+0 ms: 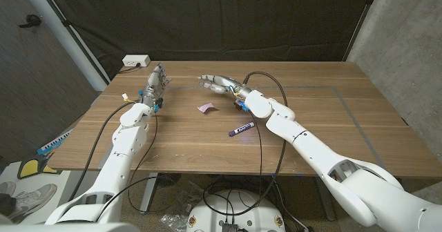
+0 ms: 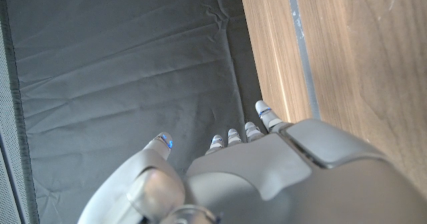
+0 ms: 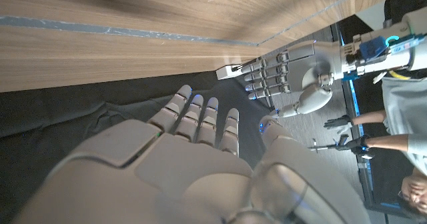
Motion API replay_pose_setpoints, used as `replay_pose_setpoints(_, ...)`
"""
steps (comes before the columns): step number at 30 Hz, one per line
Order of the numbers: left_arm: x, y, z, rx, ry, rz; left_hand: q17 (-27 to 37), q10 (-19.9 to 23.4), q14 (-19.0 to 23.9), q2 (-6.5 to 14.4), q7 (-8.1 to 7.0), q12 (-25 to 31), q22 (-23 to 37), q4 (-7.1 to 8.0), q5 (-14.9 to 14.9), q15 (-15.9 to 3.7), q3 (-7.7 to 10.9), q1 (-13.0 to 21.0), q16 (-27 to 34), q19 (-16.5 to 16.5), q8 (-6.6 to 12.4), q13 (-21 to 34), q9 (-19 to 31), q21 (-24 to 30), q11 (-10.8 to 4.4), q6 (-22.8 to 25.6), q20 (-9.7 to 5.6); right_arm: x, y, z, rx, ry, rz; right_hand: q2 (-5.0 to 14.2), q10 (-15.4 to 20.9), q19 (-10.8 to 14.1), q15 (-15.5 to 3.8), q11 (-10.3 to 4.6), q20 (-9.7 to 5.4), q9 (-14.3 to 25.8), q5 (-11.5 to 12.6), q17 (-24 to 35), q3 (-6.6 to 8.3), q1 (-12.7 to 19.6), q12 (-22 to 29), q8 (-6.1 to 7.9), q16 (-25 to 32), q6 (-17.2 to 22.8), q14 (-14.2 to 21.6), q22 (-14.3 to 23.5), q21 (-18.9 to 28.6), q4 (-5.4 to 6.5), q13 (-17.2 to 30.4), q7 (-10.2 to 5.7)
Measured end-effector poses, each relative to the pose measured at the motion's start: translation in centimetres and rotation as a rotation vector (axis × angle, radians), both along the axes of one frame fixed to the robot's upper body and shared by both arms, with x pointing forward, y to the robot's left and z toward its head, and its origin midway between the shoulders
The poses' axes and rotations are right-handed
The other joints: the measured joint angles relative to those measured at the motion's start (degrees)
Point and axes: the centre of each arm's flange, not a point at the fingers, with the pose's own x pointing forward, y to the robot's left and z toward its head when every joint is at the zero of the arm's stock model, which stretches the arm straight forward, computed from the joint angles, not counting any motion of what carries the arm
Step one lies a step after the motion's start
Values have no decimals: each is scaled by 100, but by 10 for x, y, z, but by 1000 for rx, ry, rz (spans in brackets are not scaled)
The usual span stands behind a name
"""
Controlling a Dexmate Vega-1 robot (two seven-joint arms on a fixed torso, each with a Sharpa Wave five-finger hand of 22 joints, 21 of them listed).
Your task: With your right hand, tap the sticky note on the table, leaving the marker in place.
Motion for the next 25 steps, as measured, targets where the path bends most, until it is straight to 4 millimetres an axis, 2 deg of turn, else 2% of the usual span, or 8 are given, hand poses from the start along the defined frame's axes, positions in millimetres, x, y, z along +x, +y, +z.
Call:
replay_pose_setpoints(13, -4, 3, 2, 42, -14, -29, 0, 0, 0, 0, -21, 0, 0, -3, 0, 0, 4, 0, 0, 0, 0, 0, 0, -22, 0, -21, 0, -2, -20, 11, 141, 28, 11, -66, 157, 56, 62, 113, 11, 1, 0, -16, -56, -65, 64, 23, 27, 195, 164, 0, 0, 24, 0, 72)
replay_pose_setpoints(25, -11, 10, -6, 89, -26, -81, 0, 0, 0, 0, -43, 0, 0, -16, 0, 0, 17, 0, 0, 0, 0, 0, 0, -22, 0, 0, 0, -19, -30, 9, 241, 21, -49, -44, 279, 95, 49, 91, 50, 1, 0, -42, -55, -87, 108, 23, 27, 279, 237, 0, 0, 24, 0, 112)
